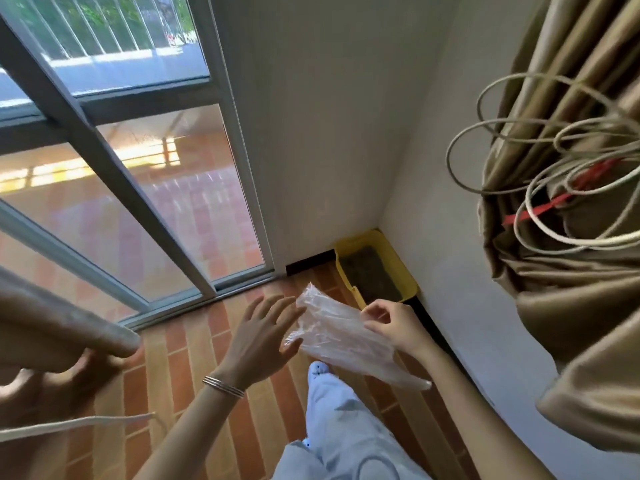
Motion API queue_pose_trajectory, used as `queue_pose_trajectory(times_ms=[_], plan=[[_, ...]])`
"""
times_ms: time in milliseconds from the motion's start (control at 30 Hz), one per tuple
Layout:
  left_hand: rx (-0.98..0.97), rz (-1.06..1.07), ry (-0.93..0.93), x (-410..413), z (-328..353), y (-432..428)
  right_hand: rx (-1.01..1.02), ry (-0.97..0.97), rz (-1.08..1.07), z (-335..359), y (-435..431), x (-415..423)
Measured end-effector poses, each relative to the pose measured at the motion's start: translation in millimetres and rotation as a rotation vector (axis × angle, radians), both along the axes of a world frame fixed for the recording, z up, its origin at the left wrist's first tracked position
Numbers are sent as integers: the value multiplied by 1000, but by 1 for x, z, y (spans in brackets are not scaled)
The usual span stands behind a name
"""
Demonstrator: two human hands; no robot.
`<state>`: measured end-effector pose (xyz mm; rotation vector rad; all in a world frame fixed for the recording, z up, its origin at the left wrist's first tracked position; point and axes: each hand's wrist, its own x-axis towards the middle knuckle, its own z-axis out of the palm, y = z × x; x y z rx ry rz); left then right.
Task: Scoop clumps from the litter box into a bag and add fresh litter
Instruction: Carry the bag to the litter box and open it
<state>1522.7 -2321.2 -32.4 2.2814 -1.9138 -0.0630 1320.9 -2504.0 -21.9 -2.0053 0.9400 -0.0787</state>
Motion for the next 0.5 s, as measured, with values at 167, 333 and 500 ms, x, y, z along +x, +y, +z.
queue_pose_trajectory(times_ms=[167,333,500], plan=[[-9,-59,-14,47,2,-54,-20,-12,-34,-9,-46,41],[-76,-136,-53,101,13,-120,-33,-36,-82,-7,-98,84],[-135,-208,-42,135,15,-183,-6,-40,-142,-6,-137,111]])
